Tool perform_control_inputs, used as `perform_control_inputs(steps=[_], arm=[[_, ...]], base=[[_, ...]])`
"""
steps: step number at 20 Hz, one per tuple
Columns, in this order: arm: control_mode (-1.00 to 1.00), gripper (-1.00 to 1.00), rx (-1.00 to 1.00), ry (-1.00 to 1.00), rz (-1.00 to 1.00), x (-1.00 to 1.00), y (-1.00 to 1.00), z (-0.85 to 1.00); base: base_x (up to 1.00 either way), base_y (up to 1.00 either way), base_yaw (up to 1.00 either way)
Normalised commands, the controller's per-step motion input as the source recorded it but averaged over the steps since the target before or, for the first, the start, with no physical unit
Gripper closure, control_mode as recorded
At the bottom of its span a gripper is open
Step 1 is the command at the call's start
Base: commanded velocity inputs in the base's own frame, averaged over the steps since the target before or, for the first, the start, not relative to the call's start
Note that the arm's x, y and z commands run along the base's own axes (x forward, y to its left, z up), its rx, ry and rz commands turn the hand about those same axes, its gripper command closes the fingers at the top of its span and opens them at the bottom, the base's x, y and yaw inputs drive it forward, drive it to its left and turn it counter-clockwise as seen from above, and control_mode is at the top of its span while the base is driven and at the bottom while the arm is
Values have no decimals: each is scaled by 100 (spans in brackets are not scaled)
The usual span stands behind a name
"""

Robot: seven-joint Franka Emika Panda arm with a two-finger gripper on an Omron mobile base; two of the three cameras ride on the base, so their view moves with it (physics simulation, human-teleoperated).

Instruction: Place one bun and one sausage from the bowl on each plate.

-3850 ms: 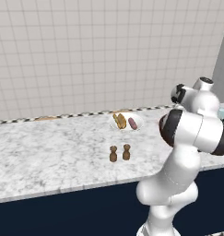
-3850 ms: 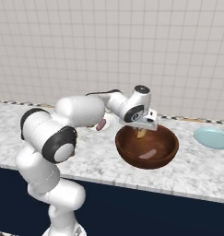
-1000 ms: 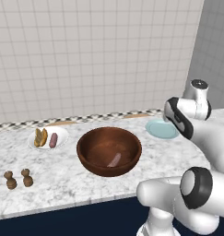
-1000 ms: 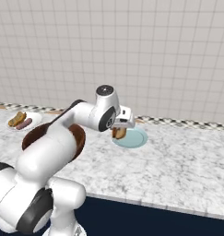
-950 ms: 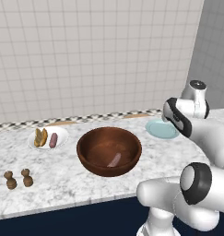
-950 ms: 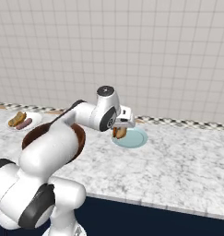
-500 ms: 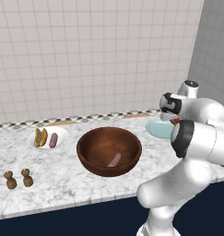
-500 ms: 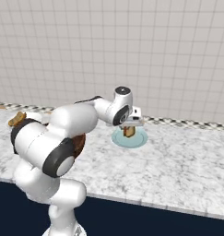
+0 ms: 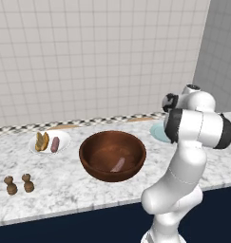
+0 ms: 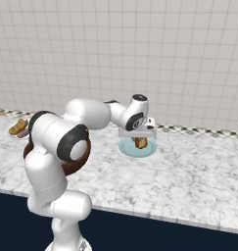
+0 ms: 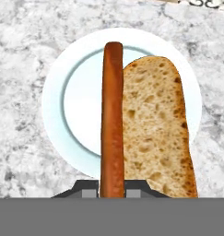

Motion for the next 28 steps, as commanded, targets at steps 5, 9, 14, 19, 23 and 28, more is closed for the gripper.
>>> perform_control_inputs(steps=[5, 9, 14, 19, 23, 28], arm=[[-100, 100, 0, 0, 7, 34, -6, -24], [-100, 100, 0, 0, 5, 25, -8, -34], [-100, -100, 0, 0, 4, 14, -14, -29], [-100, -100, 0, 0, 0, 1, 1, -1], [-100, -100, -1, -2, 0, 0, 26, 6], [-100, -100, -10, -3, 1, -19, 88, 62]], base=[[0, 0, 0], [0, 0, 0], [0, 0, 0], [0, 0, 0], [0, 0, 0], [0, 0, 0]])
